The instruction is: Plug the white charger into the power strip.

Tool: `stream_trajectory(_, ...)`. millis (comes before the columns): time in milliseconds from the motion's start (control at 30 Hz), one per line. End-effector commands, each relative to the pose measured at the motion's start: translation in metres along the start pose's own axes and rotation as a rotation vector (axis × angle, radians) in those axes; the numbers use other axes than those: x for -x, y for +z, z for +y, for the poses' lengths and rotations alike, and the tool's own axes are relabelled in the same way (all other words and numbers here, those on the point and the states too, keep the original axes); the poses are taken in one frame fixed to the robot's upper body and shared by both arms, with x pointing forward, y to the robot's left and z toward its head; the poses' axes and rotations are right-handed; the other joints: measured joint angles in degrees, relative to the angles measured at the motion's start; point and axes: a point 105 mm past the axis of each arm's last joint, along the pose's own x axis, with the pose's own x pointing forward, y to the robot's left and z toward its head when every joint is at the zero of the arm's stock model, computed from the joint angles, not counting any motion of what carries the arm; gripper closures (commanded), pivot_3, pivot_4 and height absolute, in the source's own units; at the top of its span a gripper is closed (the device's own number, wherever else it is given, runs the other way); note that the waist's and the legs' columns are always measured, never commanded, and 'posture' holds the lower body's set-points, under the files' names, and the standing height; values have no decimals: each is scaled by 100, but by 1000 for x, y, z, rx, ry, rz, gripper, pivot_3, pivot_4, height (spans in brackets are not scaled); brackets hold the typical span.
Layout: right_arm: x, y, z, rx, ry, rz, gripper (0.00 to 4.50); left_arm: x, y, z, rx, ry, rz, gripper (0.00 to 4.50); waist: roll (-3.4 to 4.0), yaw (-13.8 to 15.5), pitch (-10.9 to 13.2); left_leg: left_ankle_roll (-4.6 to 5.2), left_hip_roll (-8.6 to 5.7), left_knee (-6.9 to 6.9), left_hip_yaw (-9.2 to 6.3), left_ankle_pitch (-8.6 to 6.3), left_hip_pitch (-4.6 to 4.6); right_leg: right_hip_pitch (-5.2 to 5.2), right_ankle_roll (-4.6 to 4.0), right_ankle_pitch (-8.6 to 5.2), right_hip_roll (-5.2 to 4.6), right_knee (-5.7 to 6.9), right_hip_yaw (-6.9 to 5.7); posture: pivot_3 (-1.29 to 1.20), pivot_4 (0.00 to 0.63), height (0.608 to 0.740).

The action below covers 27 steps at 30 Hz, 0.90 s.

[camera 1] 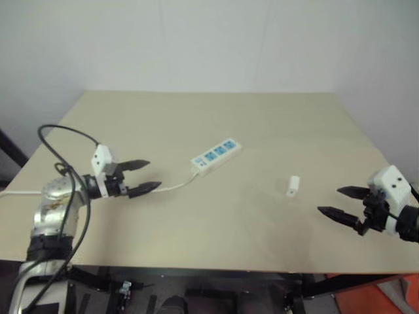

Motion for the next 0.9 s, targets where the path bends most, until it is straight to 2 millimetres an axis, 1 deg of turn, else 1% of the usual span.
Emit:
stream_trajectory(33, 7, 11, -5, 48, -28, -21, 0, -11, 2, -1, -25, -21, -19, 20, 0, 4, 0, 0, 0, 0, 0, 0, 0, 1, 0, 0, -1, 0, 0, 0, 150, 740)
stream_trajectory(100, 6, 10, -4, 62, -47, -11, 0, -17, -4, -1, -21, -28, -18, 20, -1, 9, -1, 0, 0, 0, 0, 0, 0, 1, 0, 0, 0, 0, -1, 0, 150, 740)
stream_trajectory(233, 9, 16, -9, 53, -99, -15, 0, -27, -6, 6, 3, -9, -40, 20, -3, 7, 1, 0, 0, 0, 0, 0, -4, -2, 0, 0, 0, -1, -1, 0, 150, 740)
stream_trajectory(333, 13, 16, -11, 57, -122, -5, 0, -36, -9, 8, -9, -5, -34, 20, -5, 19, 1, 0, 0, 1, 0, 0, -4, -1, 1, 0, 0, -1, -1, 0, 150, 740)
stream_trajectory(433, 16, 16, -12, 78, -156, 4, 0, -51, -18, 9, -40, 7, -10, 20, -5, 30, 1, 0, -2, 1, 0, 0, -5, -1, 1, 0, -2, -4, -1, 0, 150, 740)
stream_trajectory(500, 18, 16, -12, 90, -173, 3, 0, -58, -22, 8, -36, 0, -11, 20, -6, 38, 1, 0, -3, 1, 0, 0, -5, 0, 2, 1, -2, -5, -1, 0, 150, 740)
stream_trajectory(567, 19, 17, -12, 89, -193, 0, 0, -70, -28, 7, -28, -11, 8, 20, -7, 38, 2, 0, -4, 1, 0, 0, -7, -1, 2, 1, -2, -5, -1, 0, 150, 740)
stream_trajectory(667, 19, 20, -8, 94, -201, -7, 0, -85, -35, 5, -31, -14, 41, 20, -9, 48, 2, 0, -5, 2, 0, 0, -7, -1, 4, 2, -2, -5, -1, 0, 150, 740)
stream_trajectory(733, 19, 23, -5, 123, -224, -16, 0, -96, -42, 6, 11, 3, 68, 20, -10, 52, 1, 0, -5, 2, 0, 0, -10, -1, 6, 1, -2, -6, -1, 0, 150, 740)
stream_trajectory(800, 18, 27, -1, 107, -241, -48, 0, -106, -47, 8, 25, 34, 98, 20, -11, 53, 1, 0, -6, 2, -1, 0, -14, -4, 7, 1, -2, -8, -1, 0, 150, 740)
stream_trajectory(900, 18, 27, 12, 118, -237, -56, 0, -116, -54, 5, 2, 31, 169, 20, -12, 48, 2, 0, -9, 2, -1, 0, -16, -4, 9, 1, -4, -9, 0, 0, 150, 740)
